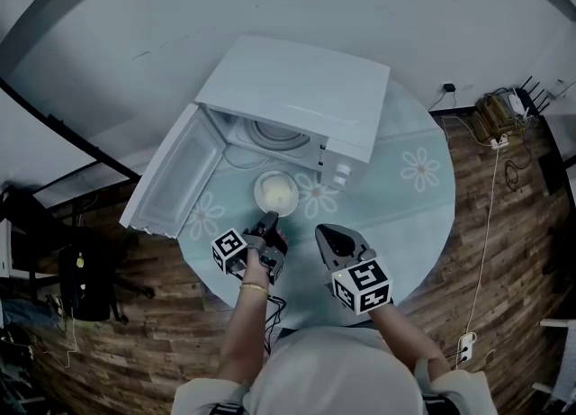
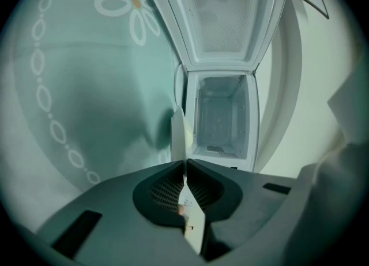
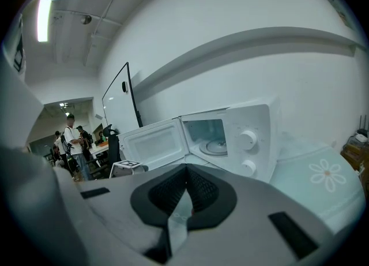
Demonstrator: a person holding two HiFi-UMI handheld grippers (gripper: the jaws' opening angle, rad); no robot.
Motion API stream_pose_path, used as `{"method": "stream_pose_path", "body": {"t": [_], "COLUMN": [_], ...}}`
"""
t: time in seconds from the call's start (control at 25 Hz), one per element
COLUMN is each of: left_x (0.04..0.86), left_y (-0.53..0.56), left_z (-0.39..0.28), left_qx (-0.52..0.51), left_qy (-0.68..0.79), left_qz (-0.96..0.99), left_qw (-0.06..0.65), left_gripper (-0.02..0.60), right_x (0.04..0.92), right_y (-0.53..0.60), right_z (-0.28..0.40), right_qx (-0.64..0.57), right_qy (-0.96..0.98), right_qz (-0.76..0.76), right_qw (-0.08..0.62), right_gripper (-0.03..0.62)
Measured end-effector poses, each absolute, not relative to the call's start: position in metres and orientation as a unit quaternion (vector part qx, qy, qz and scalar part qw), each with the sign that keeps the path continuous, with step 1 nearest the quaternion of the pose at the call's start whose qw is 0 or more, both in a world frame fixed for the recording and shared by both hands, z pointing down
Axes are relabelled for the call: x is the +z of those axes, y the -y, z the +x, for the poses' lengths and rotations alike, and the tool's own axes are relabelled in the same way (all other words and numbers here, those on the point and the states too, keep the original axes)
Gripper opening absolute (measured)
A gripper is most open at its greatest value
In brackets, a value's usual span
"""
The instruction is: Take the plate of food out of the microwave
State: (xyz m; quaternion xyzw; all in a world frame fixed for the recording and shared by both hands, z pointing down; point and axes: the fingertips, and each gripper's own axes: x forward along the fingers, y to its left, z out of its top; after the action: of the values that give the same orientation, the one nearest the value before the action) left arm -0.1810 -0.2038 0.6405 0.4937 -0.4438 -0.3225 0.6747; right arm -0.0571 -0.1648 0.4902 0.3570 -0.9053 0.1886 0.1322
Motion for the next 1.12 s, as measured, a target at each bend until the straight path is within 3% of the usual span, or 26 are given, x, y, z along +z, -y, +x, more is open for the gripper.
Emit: {"method": "stream_pose_path", "body": {"t": [1.12], "left_x": [0.642], "left_y": [0.044], "left_z": [-0.161], "left_qx": [-0.322], "left_qy": [0.419], "left_qz": [0.498], "left_qw": [0.688], "left_gripper": [0.026], "right_x": [0.503], "right_y": [0.108], "right_z": [-0.031], "right_qx": [0.182], "right_qy": [0.903], "right_qz": [0.362], "right_qw": [0.144], "right_gripper": [0.006]}}
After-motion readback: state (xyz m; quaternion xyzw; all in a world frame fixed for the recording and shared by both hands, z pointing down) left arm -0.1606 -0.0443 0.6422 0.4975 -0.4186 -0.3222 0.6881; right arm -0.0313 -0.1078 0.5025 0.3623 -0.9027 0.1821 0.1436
